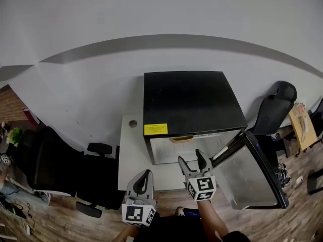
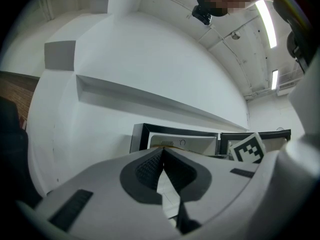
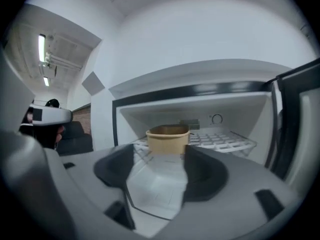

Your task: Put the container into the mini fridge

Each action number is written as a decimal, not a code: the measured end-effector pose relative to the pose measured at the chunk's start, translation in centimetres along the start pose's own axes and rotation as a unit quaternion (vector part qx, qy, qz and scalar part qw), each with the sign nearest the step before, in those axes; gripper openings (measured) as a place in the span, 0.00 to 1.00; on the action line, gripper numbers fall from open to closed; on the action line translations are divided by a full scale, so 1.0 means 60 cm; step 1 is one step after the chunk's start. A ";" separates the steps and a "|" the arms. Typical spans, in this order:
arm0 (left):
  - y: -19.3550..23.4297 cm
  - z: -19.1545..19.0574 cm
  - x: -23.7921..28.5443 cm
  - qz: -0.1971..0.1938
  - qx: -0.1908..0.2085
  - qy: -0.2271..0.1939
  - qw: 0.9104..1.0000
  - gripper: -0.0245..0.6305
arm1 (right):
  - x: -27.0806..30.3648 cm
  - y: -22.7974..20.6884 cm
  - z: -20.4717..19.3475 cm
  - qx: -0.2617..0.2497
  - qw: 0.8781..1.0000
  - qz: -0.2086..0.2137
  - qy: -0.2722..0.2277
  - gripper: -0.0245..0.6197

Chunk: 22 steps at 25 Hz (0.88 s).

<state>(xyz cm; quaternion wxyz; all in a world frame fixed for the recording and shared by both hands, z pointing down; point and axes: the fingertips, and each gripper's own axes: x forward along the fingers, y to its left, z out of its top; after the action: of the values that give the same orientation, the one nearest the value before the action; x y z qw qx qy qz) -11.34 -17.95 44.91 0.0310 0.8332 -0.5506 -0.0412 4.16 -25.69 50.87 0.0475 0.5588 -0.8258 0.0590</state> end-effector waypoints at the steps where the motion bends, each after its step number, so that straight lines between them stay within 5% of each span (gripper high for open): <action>1: -0.003 -0.001 0.002 -0.002 0.000 0.001 1.000 0.05 | -0.018 -0.005 0.007 0.000 1.000 -0.013 -0.008 0.34; 2: -0.007 -0.002 0.003 -0.004 0.000 0.002 1.000 0.05 | -0.034 -0.009 0.012 0.002 1.000 -0.023 -0.014 0.17; 22: -0.040 -0.025 -0.002 -0.015 0.001 0.012 1.000 0.05 | -0.152 0.023 0.033 0.029 0.999 -0.011 -0.023 0.07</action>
<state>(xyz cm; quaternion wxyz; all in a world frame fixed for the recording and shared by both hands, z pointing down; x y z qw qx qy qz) -9.03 -16.87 46.15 0.0361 0.8418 -0.5377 -0.0317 6.24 -17.08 47.55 0.0125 0.5706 -0.8182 0.0695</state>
